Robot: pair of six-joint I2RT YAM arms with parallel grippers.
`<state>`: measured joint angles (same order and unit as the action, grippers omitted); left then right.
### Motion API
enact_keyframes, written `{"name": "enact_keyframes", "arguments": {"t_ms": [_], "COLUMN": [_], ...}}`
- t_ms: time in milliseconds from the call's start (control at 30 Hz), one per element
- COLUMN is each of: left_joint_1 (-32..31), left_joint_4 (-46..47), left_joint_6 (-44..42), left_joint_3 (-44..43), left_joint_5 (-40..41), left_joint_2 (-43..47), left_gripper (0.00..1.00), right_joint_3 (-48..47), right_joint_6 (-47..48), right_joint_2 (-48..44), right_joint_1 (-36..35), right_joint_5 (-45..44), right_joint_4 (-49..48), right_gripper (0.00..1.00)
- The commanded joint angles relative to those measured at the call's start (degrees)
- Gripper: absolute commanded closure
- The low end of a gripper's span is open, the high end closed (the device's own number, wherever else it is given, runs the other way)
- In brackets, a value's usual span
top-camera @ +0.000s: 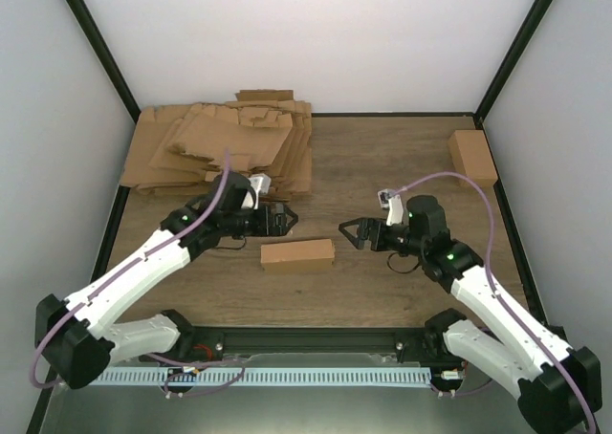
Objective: Fold the paper box
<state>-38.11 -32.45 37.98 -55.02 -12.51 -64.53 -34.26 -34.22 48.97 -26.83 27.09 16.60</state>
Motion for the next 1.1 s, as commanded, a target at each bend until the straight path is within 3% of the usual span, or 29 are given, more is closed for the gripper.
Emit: {"name": "enact_keyframes", "arguments": {"t_ms": [0, 133, 200, 300, 700, 1067], "left_joint_1": [-0.5, -6.2, -10.8, -12.2, -11.6, -8.7], "left_joint_4": [-1.3, -4.4, -6.5, -10.5, -17.7, -17.8], "left_joint_6": [-22.1, -31.7, -37.3, -41.2, -55.4, -57.8], "left_joint_3": [-2.5, -6.3, -8.3, -11.5, -15.9, -16.9], "left_joint_5": [-5.3, 0.1, 6.8, 11.5, 2.7, 5.4], "left_joint_2": [-6.0, -11.7, -13.5, -16.3, -25.1, -28.7], "left_gripper": [0.0, 0.0, 0.0, 0.0, 0.0, 0.01], "right_joint_3": [-1.4, -2.9, -3.0, -2.4, -1.6, -2.5], "right_joint_6": [6.0, 7.7, 8.4, 8.7, 9.9, 10.8], "right_joint_2": [-3.2, -3.9, -4.2, -5.6, -9.0, -8.8], "right_joint_1": [0.0, -0.1, 0.0, 0.0, 0.0, -0.1], "right_joint_5": [2.2, 3.1, 4.0, 5.6, 7.0, 7.2], "right_joint_4": [0.1, 2.7, 3.9, 4.4, 7.1, 6.7], "right_gripper": [0.0, 0.0, 0.0, 0.0, 0.0, 0.0]}}
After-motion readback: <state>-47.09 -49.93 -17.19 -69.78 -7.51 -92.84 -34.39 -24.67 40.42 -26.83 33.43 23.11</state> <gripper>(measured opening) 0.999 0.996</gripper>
